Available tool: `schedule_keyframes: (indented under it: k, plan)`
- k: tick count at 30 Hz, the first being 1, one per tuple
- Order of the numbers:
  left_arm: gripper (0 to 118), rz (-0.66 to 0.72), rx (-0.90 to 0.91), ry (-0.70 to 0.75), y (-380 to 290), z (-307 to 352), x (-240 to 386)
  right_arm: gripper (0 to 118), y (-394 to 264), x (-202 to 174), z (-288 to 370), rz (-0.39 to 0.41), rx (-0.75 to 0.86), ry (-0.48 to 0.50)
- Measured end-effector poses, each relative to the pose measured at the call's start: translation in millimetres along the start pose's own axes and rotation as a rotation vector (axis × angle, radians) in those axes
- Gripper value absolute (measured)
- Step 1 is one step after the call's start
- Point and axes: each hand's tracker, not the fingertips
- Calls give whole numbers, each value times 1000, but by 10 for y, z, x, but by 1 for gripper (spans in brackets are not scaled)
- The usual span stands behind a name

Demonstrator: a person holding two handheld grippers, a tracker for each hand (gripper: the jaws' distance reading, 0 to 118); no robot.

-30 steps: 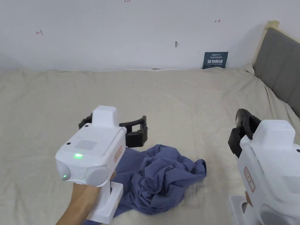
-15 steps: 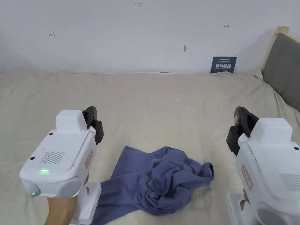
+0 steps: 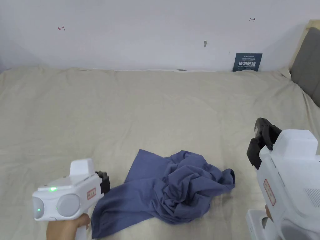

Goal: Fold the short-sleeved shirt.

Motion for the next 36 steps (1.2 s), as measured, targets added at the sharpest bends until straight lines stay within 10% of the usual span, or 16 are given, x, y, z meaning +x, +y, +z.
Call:
schedule_keyframes:
  k: [4, 7, 9, 14, 18, 20, 24, 30, 36]
  plan:
    - [15, 47, -127, 26, -349, -245, -122, 2, -87, -12, -46, -11, -23, 4]
    - [100, 52, -193, 54, -527, -404, -128, 2, -147, -20, -83, -13, -42, 8]
    - [113, 53, -193, 90, -611, -464, -130, 2, -178, -21, -100, -12, -52, 10]
    - [57, 54, -240, 138, -745, -722, -109, 2, -245, -2, -148, -15, -76, 11]
    - [41, -17, -206, 166, -876, -749, -36, 2, -300, 25, -192, -16, -96, 9]
    - [3, -40, -210, 108, -816, -713, -14, 2, -342, 46, -240, -17, -115, 7]
    - [3, -17, -205, 80, -725, -660, -16, 17, -504, 111, -526, -24, -240, 1]
    - [3, 14, -89, -16, -473, -307, -70, 117, -996, 217, -1392, -40, -553, 6]
    - [3, 6, -54, -50, -332, -290, -105, 118, -1679, 249, -2151, -22, -835, 24]
